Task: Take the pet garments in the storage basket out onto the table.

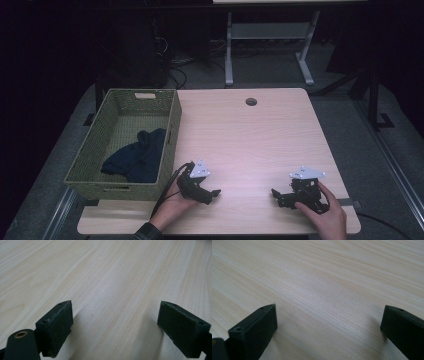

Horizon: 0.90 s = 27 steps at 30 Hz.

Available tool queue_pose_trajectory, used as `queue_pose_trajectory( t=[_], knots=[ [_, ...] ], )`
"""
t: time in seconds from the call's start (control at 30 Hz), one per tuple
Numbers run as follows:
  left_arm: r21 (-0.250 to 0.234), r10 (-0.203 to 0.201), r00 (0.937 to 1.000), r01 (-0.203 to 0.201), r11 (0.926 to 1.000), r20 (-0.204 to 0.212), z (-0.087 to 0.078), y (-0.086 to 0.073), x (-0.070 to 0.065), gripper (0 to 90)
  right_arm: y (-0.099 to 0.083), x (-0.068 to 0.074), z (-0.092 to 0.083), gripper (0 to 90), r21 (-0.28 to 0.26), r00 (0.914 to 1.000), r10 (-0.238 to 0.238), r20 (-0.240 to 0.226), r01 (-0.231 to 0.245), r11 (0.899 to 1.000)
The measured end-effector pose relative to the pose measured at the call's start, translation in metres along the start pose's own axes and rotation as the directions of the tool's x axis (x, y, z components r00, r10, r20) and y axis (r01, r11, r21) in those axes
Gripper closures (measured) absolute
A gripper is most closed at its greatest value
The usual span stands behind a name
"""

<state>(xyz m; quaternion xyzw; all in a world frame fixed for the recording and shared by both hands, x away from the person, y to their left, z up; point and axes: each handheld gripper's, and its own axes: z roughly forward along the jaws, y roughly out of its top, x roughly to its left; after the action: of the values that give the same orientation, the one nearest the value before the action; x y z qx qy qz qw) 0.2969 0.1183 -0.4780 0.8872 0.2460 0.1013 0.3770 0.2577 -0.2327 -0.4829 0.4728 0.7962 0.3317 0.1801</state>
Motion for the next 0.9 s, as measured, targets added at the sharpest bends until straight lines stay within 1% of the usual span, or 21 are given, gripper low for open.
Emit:
queue_pose_trajectory(
  t=[0.27,0.57,0.77,0.9],
  knots=[
    [0.004,-0.002,1.0000,0.002,1.0000,-0.003,-0.0003,0.0001,-0.0008,12.5,0.0000,-0.0001,0.0001,0.4,0.000,1.0000,-0.001,0.000,0.001,1.000],
    [0.036,0.007,1.0000,-0.006,0.9993,-0.003,-0.0040,0.0009,-0.0015,13.1,0.0000,-0.0002,0.0000,0.4,0.000,1.0000,-0.002,0.000,0.002,1.000],
    [0.046,-0.001,1.0000,0.001,0.9990,-0.008,-0.0050,0.0014,-0.0016,13.3,0.0001,-0.0003,0.0001,0.4,0.000,1.0000,-0.003,-0.001,0.003,1.000],
    [0.049,-0.007,1.0000,0.007,0.9988,-0.003,-0.0057,0.0027,-0.0012,13.3,0.0001,-0.0004,0.0001,0.4,-0.001,1.0000,-0.003,-0.001,0.003,1.000]
  ],
)
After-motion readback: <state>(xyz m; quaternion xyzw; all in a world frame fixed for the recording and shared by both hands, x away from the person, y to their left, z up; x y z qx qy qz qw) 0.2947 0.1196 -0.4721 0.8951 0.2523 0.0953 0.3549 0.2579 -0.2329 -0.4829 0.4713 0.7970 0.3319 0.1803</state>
